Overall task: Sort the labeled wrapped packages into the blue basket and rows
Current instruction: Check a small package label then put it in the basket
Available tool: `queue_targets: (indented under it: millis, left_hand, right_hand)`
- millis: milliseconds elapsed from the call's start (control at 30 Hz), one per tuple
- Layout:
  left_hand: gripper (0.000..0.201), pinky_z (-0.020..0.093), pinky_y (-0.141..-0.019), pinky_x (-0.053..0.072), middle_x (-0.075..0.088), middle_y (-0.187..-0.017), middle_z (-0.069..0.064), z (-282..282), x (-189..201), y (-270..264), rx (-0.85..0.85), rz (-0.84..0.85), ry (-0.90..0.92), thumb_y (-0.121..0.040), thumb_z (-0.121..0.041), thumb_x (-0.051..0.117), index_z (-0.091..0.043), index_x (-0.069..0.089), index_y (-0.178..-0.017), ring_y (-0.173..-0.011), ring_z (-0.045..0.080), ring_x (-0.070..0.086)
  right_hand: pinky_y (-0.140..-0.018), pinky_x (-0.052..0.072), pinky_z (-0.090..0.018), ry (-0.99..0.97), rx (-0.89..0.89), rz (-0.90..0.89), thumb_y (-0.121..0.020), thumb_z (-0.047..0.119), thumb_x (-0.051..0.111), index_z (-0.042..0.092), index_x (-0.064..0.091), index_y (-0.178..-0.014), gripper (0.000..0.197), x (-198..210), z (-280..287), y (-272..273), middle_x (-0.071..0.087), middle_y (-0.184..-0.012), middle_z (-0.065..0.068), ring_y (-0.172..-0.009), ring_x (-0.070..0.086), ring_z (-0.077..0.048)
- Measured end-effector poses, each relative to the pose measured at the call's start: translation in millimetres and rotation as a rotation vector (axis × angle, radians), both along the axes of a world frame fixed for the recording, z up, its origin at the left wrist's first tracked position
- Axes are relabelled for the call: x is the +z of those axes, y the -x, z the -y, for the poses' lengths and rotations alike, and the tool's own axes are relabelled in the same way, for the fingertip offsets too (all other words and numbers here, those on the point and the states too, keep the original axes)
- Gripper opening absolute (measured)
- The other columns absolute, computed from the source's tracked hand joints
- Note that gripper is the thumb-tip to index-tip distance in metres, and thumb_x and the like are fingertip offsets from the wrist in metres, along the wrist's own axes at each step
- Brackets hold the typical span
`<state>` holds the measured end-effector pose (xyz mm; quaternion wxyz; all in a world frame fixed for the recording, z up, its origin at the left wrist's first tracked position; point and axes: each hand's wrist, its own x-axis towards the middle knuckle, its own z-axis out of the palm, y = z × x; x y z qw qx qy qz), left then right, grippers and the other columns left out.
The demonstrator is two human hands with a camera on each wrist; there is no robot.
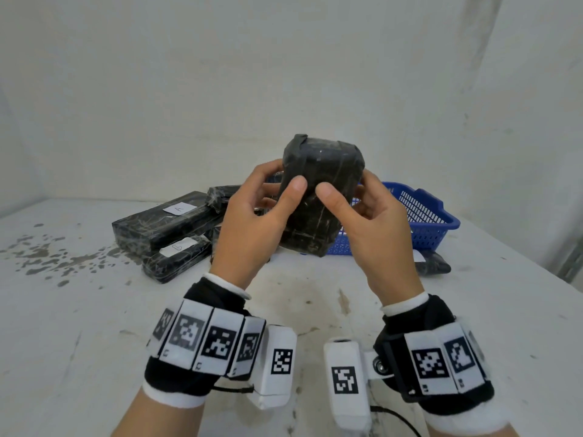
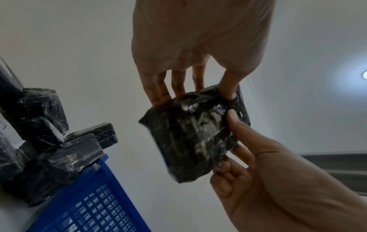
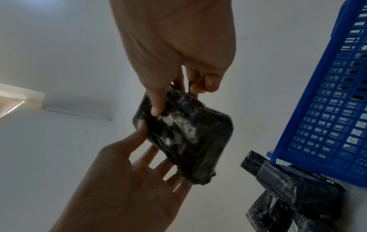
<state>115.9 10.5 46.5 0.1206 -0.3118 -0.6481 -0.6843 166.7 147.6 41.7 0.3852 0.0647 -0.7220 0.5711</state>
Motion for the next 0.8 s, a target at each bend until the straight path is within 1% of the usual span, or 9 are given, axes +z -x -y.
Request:
queue_targets:
  millis: [67, 133, 200, 233, 367, 467, 567, 667, 800]
  left_hand:
    - [0.05, 0.049, -0.091, 0.054, 0.072, -0.103, 0.004, -0.9, -0.4, 0.2, 0.001, -0.022, 0.007, -0.08, -0.058, 0.057, -0.036, 0.059, -0.125, -0.102, 0.021, 0.067]
    - [0.045, 0.05, -0.092, 0.053, 0.072, -0.101, 0.004, -0.9, -1.0, 0.3, 0.007, -0.042, 0.014, -0.084, -0.054, 0.056, -0.034, 0.059, -0.124, -0.1, 0.021, 0.067]
    - [0.04, 0.048, -0.092, 0.053, 0.072, -0.102, 0.002, -0.8, -0.8, 0.3, 0.005, -0.04, 0.02, -0.086, -0.047, 0.057, -0.031, 0.058, -0.123, -0.1, 0.021, 0.067]
    - [0.039, 0.047, -0.092, 0.053, 0.071, -0.105, 0.0, -0.6, -0.2, 0.1, 0.007, -0.041, 0.021, -0.086, -0.045, 0.057, -0.03, 0.058, -0.122, -0.101, 0.019, 0.067]
    - [0.031, 0.042, -0.092, 0.053, 0.07, -0.109, -0.005, 0.4, 1.3, -0.7, 0.014, -0.09, -0.002, -0.088, -0.036, 0.058, -0.026, 0.057, -0.118, -0.103, 0.015, 0.065]
    - [0.036, 0.033, -0.09, 0.054, 0.07, -0.109, -0.005, 0.6, 0.8, -0.2, 0.0, -0.096, -0.017, -0.088, -0.033, 0.059, -0.02, 0.056, -0.121, -0.103, 0.008, 0.066]
    - [0.044, 0.039, -0.096, 0.052, 0.069, -0.113, -0.006, 1.1, 1.6, -2.5, -0.037, -0.087, -0.018, -0.086, -0.039, 0.063, -0.018, 0.055, -0.124, -0.106, 0.009, 0.065]
    - [0.051, 0.044, -0.1, 0.049, 0.068, -0.118, -0.002, 0.9, 2.1, -5.1, -0.092, -0.058, -0.031, -0.085, -0.046, 0.059, -0.016, 0.056, -0.125, -0.112, 0.012, 0.063]
    - [0.041, 0.044, -0.097, 0.051, 0.067, -0.12, 0.005, -0.4, 3.1, -5.6, -0.104, -0.032, -0.063, -0.093, -0.028, 0.057, -0.013, 0.054, -0.131, -0.112, 0.018, 0.064]
  right_hand:
    - [-0.084, 0.059, -0.051, 0.013, 0.01, 0.006, -0.089, 0.036, 0.072, 0.027, 0.062, -0.132, 0.045, -0.1, -1.2, -0.3, 0.073, -0.107, 0.004, -0.097, 0.065, -0.04]
    - [-0.074, 0.062, -0.035, 0.025, 0.031, 0.016, -0.09, 0.032, 0.072, 0.023, 0.062, -0.132, 0.044, 0.0, -2.4, -0.7, 0.073, -0.103, 0.004, -0.085, 0.07, -0.028]
    - [-0.06, 0.053, -0.018, 0.048, 0.06, 0.018, -0.091, 0.026, 0.071, 0.02, 0.06, -0.134, 0.045, 0.6, -2.1, -2.1, 0.072, -0.105, 0.002, -0.067, 0.066, -0.009]
    - [-0.055, 0.049, -0.015, 0.061, 0.073, 0.018, -0.09, 0.025, 0.071, 0.019, 0.059, -0.135, 0.047, 0.9, -1.8, -2.5, 0.071, -0.11, 0.0, -0.06, 0.063, -0.004]
    - [-0.048, 0.052, -0.025, 0.109, 0.126, 0.014, -0.089, 0.019, 0.072, 0.021, 0.056, -0.137, 0.051, 2.7, 0.5, -3.3, 0.069, -0.113, -0.002, -0.055, 0.064, -0.012]
    - [-0.065, 0.061, -0.032, 0.137, 0.192, -0.009, -0.088, 0.017, 0.072, 0.019, 0.055, -0.136, 0.051, 5.1, 3.2, -5.3, 0.07, -0.111, -0.004, -0.072, 0.073, -0.022]
    - [-0.076, 0.061, -0.033, 0.183, 0.225, -0.006, -0.082, 0.033, 0.069, 0.02, 0.059, -0.13, 0.05, 7.3, 5.3, -7.7, 0.072, -0.112, -0.005, -0.085, 0.075, -0.027]
    - [-0.079, 0.061, -0.035, 0.21, 0.214, -0.007, -0.082, 0.036, 0.068, 0.02, 0.061, -0.129, 0.05, 7.8, 5.6, -7.3, 0.072, -0.112, -0.008, -0.087, 0.075, -0.03]
    - [-0.079, 0.061, -0.034, 0.228, 0.214, 0.005, -0.082, 0.035, 0.069, 0.021, 0.061, -0.128, 0.049, 8.1, 5.0, -7.0, 0.071, -0.114, -0.01, -0.09, 0.075, -0.029]
